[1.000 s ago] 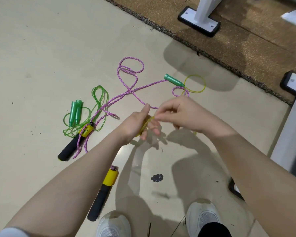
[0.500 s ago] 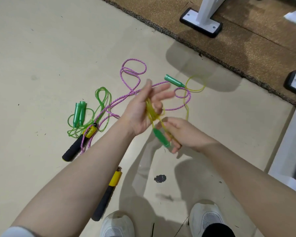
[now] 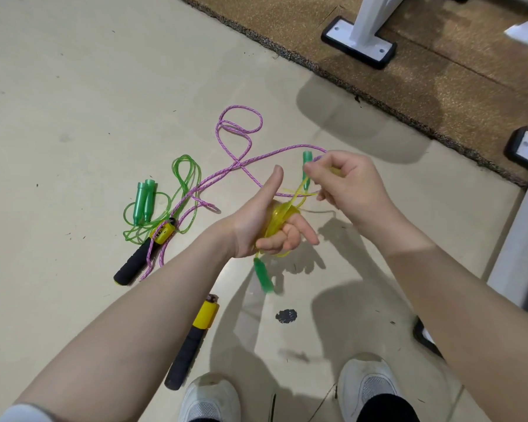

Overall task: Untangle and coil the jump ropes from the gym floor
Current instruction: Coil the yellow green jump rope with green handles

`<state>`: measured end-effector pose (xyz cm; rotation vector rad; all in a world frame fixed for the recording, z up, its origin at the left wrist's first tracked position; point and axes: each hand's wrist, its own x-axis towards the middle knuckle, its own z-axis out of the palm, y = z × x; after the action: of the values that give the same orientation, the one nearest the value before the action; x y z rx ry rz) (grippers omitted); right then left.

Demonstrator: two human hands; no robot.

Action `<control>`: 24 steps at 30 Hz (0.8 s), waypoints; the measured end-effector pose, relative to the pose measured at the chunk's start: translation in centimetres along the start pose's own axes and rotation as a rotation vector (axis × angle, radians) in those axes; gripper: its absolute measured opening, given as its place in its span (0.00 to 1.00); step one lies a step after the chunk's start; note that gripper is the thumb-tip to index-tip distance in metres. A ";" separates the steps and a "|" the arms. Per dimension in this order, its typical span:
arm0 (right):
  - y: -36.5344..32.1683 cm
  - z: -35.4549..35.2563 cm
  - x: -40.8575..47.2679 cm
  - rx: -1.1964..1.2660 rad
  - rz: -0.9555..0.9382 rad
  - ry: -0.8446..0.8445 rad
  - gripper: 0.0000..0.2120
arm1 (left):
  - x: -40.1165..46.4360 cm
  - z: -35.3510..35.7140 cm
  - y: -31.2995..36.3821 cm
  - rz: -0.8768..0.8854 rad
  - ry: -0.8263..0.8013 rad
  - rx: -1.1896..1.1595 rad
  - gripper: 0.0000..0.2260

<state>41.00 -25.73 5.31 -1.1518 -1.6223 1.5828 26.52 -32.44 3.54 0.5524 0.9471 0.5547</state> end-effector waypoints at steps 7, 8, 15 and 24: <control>4.6 1.1 -1.2 -0.155 0.176 -0.137 0.12 | -0.2 1.2 1.9 0.318 -0.219 -0.181 0.28; 4.8 1.5 -1.6 -0.172 0.239 -0.187 0.14 | -0.1 1.2 2.2 0.363 -0.062 -0.245 0.25; 2.9 1.5 -3.6 -0.486 0.520 -0.819 0.06 | 1.0 -2.8 1.7 0.501 0.605 -0.364 0.17; -1.5 1.5 -1.1 -0.094 0.088 -0.273 0.17 | 0.2 -0.6 -1.2 0.009 0.131 0.106 0.41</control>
<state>39.92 -27.24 6.78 -1.1062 -1.8596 1.8017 26.36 -33.09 2.38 0.6209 1.1040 0.5561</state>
